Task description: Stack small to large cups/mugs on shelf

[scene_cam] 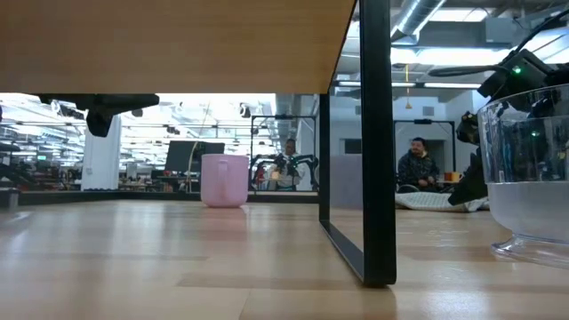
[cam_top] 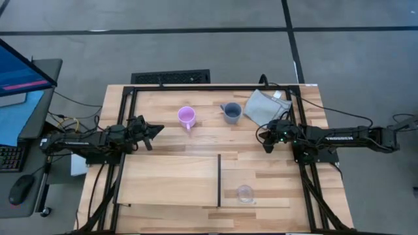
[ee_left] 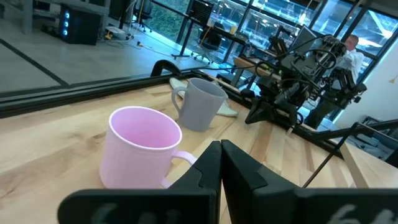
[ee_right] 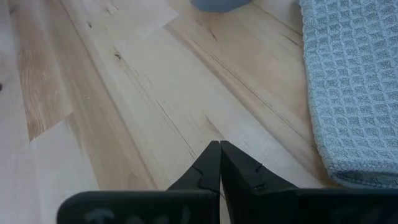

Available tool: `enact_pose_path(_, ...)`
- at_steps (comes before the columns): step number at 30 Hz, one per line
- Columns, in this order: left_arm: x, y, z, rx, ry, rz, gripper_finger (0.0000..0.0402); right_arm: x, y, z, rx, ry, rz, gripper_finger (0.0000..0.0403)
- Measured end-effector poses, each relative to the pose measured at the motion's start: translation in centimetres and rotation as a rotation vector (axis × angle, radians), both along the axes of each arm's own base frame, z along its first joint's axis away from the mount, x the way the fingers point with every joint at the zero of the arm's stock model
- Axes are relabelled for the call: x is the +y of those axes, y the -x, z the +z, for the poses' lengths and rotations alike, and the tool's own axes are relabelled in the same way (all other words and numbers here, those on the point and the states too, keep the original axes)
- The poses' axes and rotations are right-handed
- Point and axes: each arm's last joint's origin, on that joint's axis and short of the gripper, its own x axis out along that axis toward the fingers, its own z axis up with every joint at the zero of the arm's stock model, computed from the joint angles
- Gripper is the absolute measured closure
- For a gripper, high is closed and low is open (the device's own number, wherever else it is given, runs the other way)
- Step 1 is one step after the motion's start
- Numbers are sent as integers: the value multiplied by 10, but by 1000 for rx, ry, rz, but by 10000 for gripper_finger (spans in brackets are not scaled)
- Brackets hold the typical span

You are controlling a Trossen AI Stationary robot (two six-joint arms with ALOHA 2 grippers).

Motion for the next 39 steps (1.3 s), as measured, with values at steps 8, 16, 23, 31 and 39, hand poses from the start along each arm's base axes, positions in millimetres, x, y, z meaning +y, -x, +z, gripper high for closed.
enact_pose_path(8, 0, 0, 0, 0, 0, 0, 401, -1, -3, 4, -47, 13, -17, 369)
enact_pose_path(16, 0, 0, 0, 0, 0, 0, 401, -2, -5, 7, -154, -168, -166, 369)
enact_pose_path(23, 0, 0, 0, 0, -1, 1, 401, -3, -5, 7, -129, -85, -139, 369)
enact_pose_path(31, 0, 0, 0, 0, -1, 1, 401, -4, -5, 8, -145, -101, -159, 369)
enact_pose_path(39, 0, 0, 0, 0, -1, 3, 401, -4, -5, 8, -141, -96, -151, 369)
